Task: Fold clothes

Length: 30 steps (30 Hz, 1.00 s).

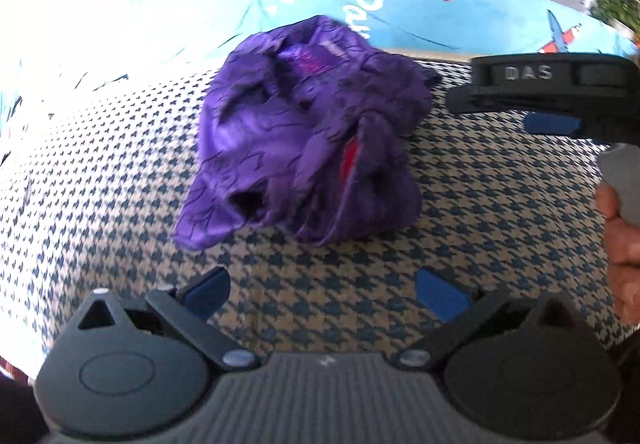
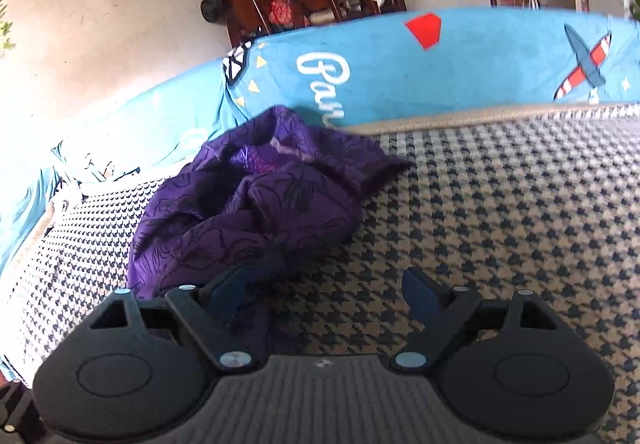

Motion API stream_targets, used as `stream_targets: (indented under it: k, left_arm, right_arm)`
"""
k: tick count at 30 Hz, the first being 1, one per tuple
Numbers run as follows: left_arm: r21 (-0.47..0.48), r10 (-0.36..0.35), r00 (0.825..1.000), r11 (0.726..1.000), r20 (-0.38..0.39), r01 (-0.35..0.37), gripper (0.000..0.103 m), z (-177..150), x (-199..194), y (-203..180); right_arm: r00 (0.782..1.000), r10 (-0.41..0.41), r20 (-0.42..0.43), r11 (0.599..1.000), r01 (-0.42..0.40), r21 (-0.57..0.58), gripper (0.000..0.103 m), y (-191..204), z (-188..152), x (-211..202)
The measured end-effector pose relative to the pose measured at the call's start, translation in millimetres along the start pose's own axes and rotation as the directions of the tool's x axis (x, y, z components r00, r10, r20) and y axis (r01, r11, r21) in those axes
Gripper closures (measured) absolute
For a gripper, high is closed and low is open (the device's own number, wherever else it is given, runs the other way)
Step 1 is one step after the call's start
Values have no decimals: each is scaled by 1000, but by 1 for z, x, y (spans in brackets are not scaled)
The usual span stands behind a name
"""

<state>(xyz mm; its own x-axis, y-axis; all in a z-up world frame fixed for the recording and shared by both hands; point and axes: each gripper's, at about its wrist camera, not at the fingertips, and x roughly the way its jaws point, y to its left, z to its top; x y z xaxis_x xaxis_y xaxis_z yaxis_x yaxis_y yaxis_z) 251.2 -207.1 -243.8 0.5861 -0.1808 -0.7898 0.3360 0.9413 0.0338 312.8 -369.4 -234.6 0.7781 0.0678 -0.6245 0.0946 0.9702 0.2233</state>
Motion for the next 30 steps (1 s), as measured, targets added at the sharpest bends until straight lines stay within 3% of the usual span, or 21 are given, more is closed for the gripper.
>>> stream_targets:
  k: [16,20,30]
  left_arm:
    - [-37,123,992,992,2,-122,0,10,-2,-1]
    - [-64,118,993,991,19,-116,0,11,-3,-1]
    - [-89,120,993,989,5,-119,0,14,5,-3]
  right_arm:
    - [983,-185,7,983,185,7,16,4,-8,-6]
    - [983,-177,-39,983,179,41,16,-3,-7,-8]
    - [970,-241,-16,970,242,33,16,-16,-8,-23]
